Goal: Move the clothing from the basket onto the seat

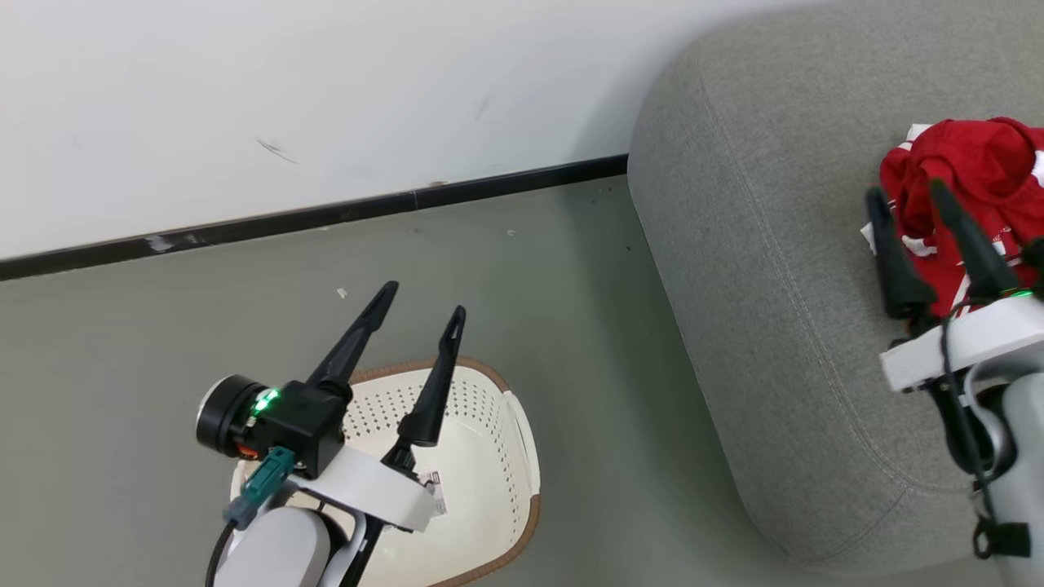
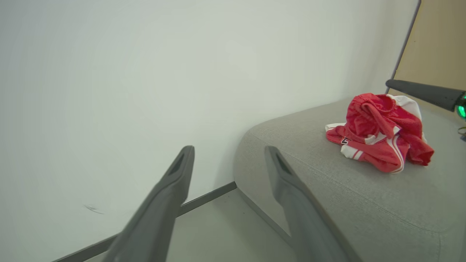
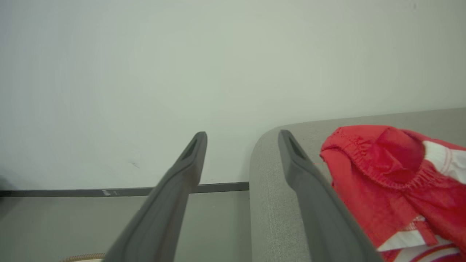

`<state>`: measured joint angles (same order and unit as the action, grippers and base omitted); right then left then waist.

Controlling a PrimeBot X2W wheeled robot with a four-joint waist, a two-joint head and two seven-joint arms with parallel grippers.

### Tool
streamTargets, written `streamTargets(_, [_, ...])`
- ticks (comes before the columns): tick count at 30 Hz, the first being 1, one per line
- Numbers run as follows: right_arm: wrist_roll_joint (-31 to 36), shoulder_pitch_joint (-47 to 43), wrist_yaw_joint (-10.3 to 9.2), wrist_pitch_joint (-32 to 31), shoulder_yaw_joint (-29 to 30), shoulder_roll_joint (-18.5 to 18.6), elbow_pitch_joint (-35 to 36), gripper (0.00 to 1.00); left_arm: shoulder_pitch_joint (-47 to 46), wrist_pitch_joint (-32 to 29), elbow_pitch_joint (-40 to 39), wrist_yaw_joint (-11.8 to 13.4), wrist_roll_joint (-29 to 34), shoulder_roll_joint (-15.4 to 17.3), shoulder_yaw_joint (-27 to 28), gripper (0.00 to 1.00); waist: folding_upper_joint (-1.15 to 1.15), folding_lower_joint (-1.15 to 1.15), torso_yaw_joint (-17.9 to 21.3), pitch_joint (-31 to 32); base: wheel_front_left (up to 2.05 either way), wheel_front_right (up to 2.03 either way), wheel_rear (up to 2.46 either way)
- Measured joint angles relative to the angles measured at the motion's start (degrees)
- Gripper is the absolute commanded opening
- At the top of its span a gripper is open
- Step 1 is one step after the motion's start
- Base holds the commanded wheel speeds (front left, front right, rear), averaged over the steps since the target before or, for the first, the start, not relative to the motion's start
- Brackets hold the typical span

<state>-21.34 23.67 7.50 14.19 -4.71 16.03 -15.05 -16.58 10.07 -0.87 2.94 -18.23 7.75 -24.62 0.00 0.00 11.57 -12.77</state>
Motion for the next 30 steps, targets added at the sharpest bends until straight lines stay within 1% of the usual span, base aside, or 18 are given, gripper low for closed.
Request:
streamTargets(7, [0.0,-0.43,0.0,-0.07,-5.24,-2.13,1.66,1.0,2.54,0.78,0.46,1.88,-1.22,0.25,2.91,1.0,0.0,0.0,-1.43,2.15,0.0,0.0,0.0])
streamTargets(12, [0.18,-1.57,0.0,-0.08,-7.26,-2.94,1.96,1.0,4.78,1.18,0.66,2.76,-2.89,0.18,4.31,1.0,0.0,0.0,-2.77,3.58,0.0,0.0,0.0])
streamTargets(16, [0.26,-2.27,0.0,-0.08,-8.43,-3.46,2.65,1.0,6.78,1.71,1.13,4.12,-3.39,0.37,6.37,1.0,0.0,0.0,-3.98,4.65,0.0,0.0,0.0])
streamTargets(21, [1.18,-3.02,0.0,-0.08,-8.92,-3.85,3.28,1.0,8.49,2.14,1.65,6.39,-3.38,1.48,9.31,1.0,0.0,0.0,-5.54,5.9,0.0,0.0,0.0])
streamTargets(30, [3.14,-6.65,0.0,-0.08,-9.44,-6.02,3.35,1.0,12.83,2.91,2.47,9.45,-3.88,2.64,14.0,1.0,0.0,0.0,-8.21,8.02,0.0,0.0,0.0])
